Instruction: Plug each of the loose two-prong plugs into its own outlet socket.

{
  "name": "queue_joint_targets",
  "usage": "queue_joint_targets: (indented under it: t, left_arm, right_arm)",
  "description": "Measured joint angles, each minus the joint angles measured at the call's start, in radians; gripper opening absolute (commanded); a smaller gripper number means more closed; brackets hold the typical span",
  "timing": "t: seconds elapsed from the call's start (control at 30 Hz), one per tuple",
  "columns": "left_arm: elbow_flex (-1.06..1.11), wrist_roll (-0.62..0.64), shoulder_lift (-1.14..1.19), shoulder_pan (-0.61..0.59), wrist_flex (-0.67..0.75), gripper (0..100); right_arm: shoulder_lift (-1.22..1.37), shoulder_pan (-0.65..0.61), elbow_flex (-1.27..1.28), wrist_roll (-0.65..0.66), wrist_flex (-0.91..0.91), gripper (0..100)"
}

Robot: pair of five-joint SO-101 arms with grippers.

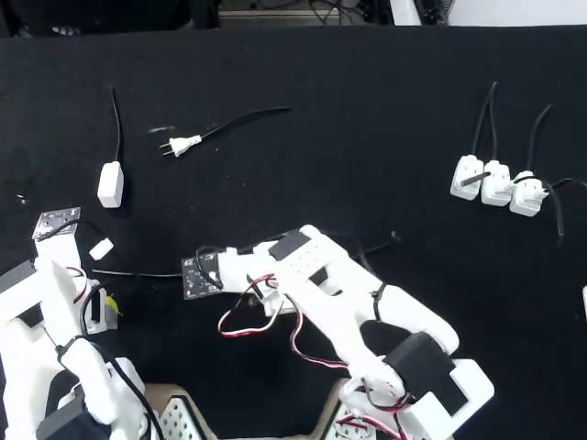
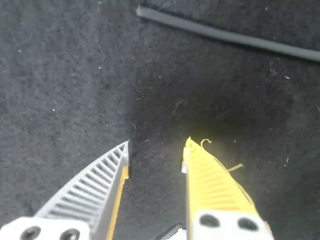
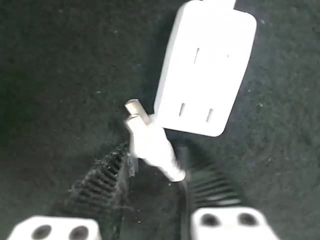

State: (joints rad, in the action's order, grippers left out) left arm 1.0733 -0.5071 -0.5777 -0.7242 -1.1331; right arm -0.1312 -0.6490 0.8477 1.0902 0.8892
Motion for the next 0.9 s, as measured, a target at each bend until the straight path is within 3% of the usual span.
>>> queue_joint_targets:
  t: [0.23,0.4,0.53,0.73,0.9]
  left_arm:
    - [0.000,0.000,0.000,0.000,0.000,18]
    - [0.000,0.009,-0.003,0.051,0.000,18]
    - [-0.012,0.123,-0.074,0.138,0.000,18]
    - [-0.023,0.318,-0.354,0.319,0.000,18]
    - [-0.023,0.460,-0.628,0.502,-0.002,18]
  right_arm:
    - [-0.012,0.071,-0.015,-0.012,0.107,1.0]
    - [-0.181,0.075,-0.015,-0.242,0.167,1.0]
    - [-0.361,0.075,-0.014,-0.488,0.158,1.0]
    - [-0.520,0.075,0.141,-0.674,-0.106,1.0]
    - [-0.559,0.035,0.344,-0.729,-0.405,1.0]
